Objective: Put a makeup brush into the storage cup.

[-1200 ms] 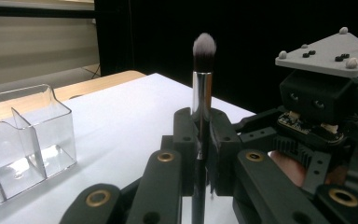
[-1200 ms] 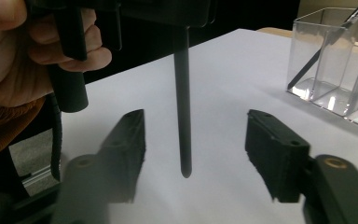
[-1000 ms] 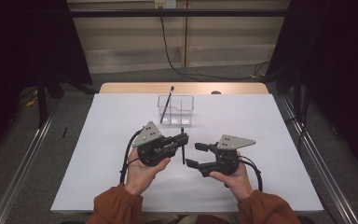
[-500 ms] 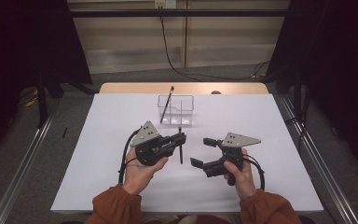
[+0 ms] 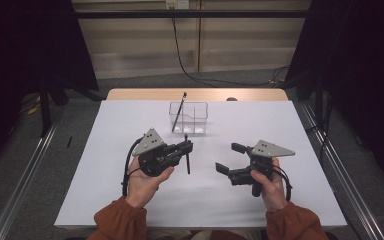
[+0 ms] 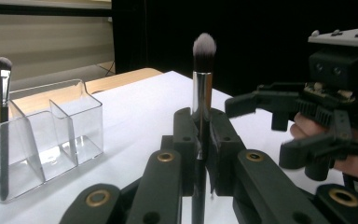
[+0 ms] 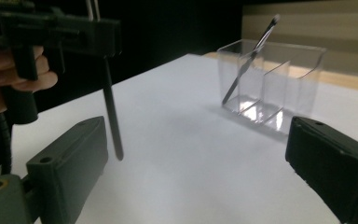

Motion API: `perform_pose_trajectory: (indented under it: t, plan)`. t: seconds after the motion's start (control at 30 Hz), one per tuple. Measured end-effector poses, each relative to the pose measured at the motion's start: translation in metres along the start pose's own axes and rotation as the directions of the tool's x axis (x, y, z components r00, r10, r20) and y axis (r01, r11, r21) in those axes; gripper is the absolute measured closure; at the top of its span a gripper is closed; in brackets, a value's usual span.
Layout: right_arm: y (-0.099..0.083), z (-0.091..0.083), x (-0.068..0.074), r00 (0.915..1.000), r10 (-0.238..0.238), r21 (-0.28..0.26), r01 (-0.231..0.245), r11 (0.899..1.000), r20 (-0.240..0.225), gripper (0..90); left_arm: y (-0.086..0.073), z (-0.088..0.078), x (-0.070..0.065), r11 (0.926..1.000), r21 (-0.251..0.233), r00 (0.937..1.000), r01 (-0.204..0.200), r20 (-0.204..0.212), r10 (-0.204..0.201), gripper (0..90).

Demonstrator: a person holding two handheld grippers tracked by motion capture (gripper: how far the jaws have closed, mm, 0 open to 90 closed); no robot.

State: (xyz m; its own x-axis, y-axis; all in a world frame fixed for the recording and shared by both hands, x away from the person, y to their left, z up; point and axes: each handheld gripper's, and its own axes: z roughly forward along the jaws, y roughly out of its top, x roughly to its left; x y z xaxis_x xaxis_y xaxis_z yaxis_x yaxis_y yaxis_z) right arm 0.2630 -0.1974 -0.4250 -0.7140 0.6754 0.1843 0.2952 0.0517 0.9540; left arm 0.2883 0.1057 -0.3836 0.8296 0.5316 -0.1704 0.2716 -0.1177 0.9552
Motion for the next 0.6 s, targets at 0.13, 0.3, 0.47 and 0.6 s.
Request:
perform_pose_trajectory:
  t: [0.13, 0.3, 0.47, 0.6]
  plan:
    - [0.0, -0.006, -0.004, 0.9994, 0.012, -0.029, -0.011, 1.0, 0.033, 4.9, 0.0, -0.003, 0.004, 1.0, 0.0, 0.9999, 0.003, -0.014, -0.003, 83.7]
    - [-0.005, -0.016, -0.01, 0.9984, 0.004, -0.023, -0.003, 1.0, 0.057, 4.8, 0.001, -0.009, 0.009, 1.0, -0.003, 0.9994, 0.007, -0.034, -0.007, 83.7]
    - [-0.012, -0.027, -0.014, 0.9975, -0.011, 0.001, 0.011, 1.0, 0.07, 2.6, 0.002, -0.013, 0.015, 0.9999, -0.005, 0.9988, 0.011, -0.049, -0.011, 83.7]
    - [-0.014, -0.038, -0.019, 0.9939, -0.015, 0.006, 0.014, 1.0, 0.109, 1.4, 0.003, -0.016, 0.018, 1.0, -0.002, 0.9984, 0.002, -0.056, -0.002, 83.7]
